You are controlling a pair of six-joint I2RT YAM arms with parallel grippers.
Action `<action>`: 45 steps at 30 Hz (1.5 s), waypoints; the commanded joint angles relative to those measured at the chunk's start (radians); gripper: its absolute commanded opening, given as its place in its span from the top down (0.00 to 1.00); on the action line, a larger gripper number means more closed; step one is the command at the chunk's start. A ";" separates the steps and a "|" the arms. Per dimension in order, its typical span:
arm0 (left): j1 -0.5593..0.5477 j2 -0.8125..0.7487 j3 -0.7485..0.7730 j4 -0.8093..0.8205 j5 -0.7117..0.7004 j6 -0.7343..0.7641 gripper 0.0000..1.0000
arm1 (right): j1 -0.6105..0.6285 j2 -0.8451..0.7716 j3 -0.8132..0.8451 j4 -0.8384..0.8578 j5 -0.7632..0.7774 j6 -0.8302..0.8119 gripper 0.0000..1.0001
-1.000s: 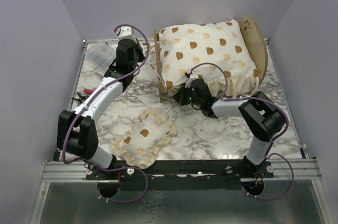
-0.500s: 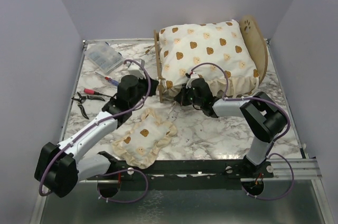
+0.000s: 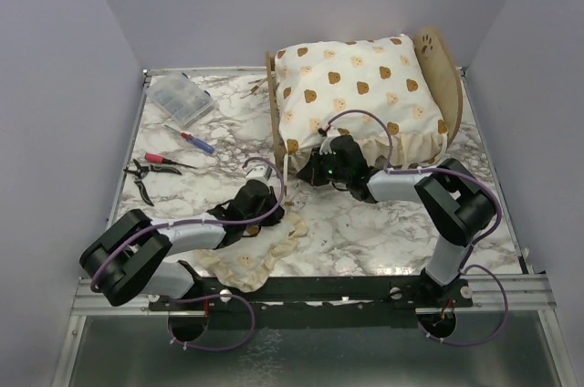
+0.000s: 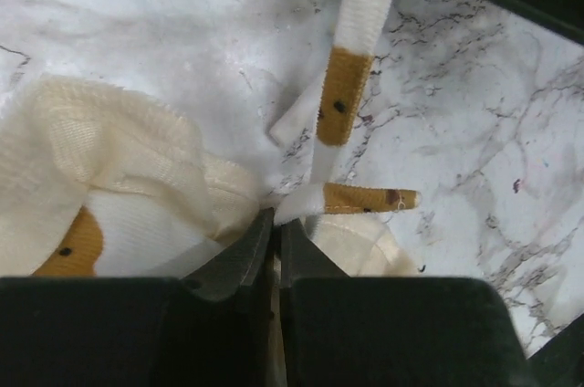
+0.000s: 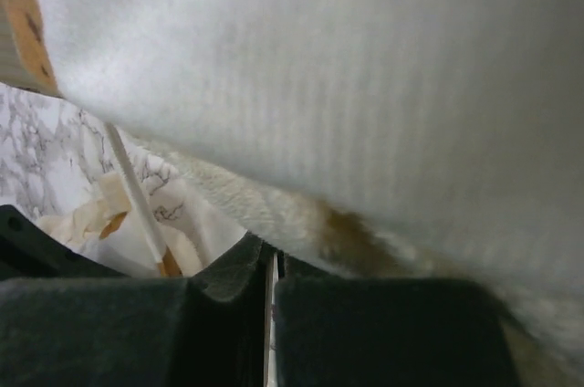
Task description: Set up the pet bed
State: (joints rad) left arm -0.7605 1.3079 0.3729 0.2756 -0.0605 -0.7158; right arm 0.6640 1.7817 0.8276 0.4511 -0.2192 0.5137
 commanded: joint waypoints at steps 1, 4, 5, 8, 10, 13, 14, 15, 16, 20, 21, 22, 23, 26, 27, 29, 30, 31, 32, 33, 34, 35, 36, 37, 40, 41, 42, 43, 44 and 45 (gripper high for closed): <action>-0.032 0.052 0.009 0.081 -0.019 -0.060 0.87 | 0.030 0.014 0.018 -0.045 -0.094 -0.002 0.97; -0.032 0.003 0.005 0.045 -0.054 -0.057 0.74 | 0.041 -0.003 0.013 -0.089 -0.098 -0.025 0.92; -0.032 -0.022 0.005 0.022 -0.069 -0.055 0.70 | 0.041 -0.022 0.005 -0.107 -0.088 -0.033 0.87; -0.032 -0.120 0.013 -0.073 -0.108 -0.044 0.53 | 0.042 -0.099 -0.005 -0.192 -0.046 -0.073 0.67; -0.031 -0.194 0.033 -0.164 -0.145 -0.026 0.44 | 0.041 -0.172 -0.004 -0.275 0.010 -0.088 0.56; -0.031 -0.309 0.090 -0.318 -0.225 0.015 0.33 | 0.039 -0.295 0.023 -0.425 0.132 -0.140 0.41; -0.029 -0.340 0.115 -0.363 -0.257 0.030 0.30 | 0.038 -0.327 0.038 -0.481 0.172 -0.164 0.36; -0.028 -0.364 0.139 -0.404 -0.284 0.043 0.26 | 0.035 -0.356 0.054 -0.529 0.207 -0.183 0.31; -0.026 -0.380 0.165 -0.440 -0.314 0.056 0.25 | 0.031 -0.380 0.070 -0.575 0.263 -0.199 0.27; -0.025 -0.382 0.256 -0.523 -0.379 0.100 0.19 | -0.026 -0.438 0.135 -0.738 0.409 -0.233 0.22; -0.025 -0.368 0.275 -0.524 -0.376 0.103 0.19 | -0.048 -0.451 0.145 -0.762 0.435 -0.234 0.22; -0.025 -0.351 0.290 -0.520 -0.373 0.104 0.19 | -0.065 -0.464 0.150 -0.777 0.459 -0.234 0.21; -0.025 -0.327 0.310 -0.515 -0.370 0.106 0.19 | -0.082 -0.479 0.150 -0.785 0.483 -0.236 0.20; -0.025 -0.236 0.369 -0.491 -0.361 0.127 0.17 | -0.119 -0.517 0.154 -0.801 0.550 -0.242 0.17; -0.026 -0.208 0.387 -0.482 -0.363 0.138 0.16 | -0.128 -0.529 0.159 -0.809 0.576 -0.247 0.15; -0.025 -0.156 0.421 -0.468 -0.390 0.155 0.15 | -0.153 -0.546 0.173 -0.820 0.602 -0.263 0.13; -0.025 -0.132 0.439 -0.463 -0.408 0.165 0.14 | -0.167 -0.551 0.181 -0.823 0.597 -0.269 0.13; -0.025 -0.109 0.456 -0.460 -0.427 0.174 0.14 | -0.181 -0.553 0.191 -0.827 0.589 -0.274 0.13; -0.026 -0.077 0.471 -0.454 -0.446 0.184 0.13 | -0.194 -0.551 0.199 -0.834 0.580 -0.281 0.12; -0.025 -0.051 0.489 -0.452 -0.463 0.195 0.13 | -0.204 -0.547 0.211 -0.845 0.578 -0.284 0.12; -0.025 -0.027 0.515 -0.451 -0.481 0.204 0.13 | -0.213 -0.543 0.222 -0.858 0.583 -0.284 0.12; -0.025 -0.007 0.533 -0.448 -0.499 0.213 0.13 | -0.222 -0.542 0.228 -0.864 0.593 -0.285 0.11; -0.022 0.011 0.551 -0.445 -0.518 0.221 0.13 | -0.229 -0.546 0.233 -0.866 0.606 -0.286 0.09; -0.019 0.029 0.568 -0.438 -0.537 0.231 0.13 | -0.238 -0.553 0.237 -0.866 0.618 -0.288 0.07; 0.012 0.081 0.612 -0.422 -0.557 0.259 0.14 | -0.285 -0.574 0.263 -0.861 0.615 -0.300 0.05; 0.025 0.097 0.625 -0.416 -0.556 0.265 0.15 | -0.303 -0.576 0.275 -0.863 0.603 -0.307 0.05; 0.042 0.113 0.635 -0.408 -0.552 0.270 0.16 | -0.313 -0.575 0.286 -0.870 0.600 -0.313 0.05; 0.060 0.126 0.642 -0.398 -0.543 0.273 0.17 | -0.319 -0.574 0.295 -0.877 0.599 -0.317 0.05; 0.077 0.140 0.646 -0.383 -0.529 0.276 0.19 | -0.322 -0.574 0.301 -0.885 0.596 -0.321 0.05; 0.094 0.152 0.649 -0.366 -0.513 0.278 0.22 | -0.323 -0.573 0.303 -0.889 0.593 -0.322 0.05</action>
State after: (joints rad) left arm -0.7292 1.4120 0.9878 -0.1497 -0.5606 -0.4786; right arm 0.3603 1.2304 1.0859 -0.3950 0.3569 0.2234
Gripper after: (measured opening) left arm 0.829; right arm 0.951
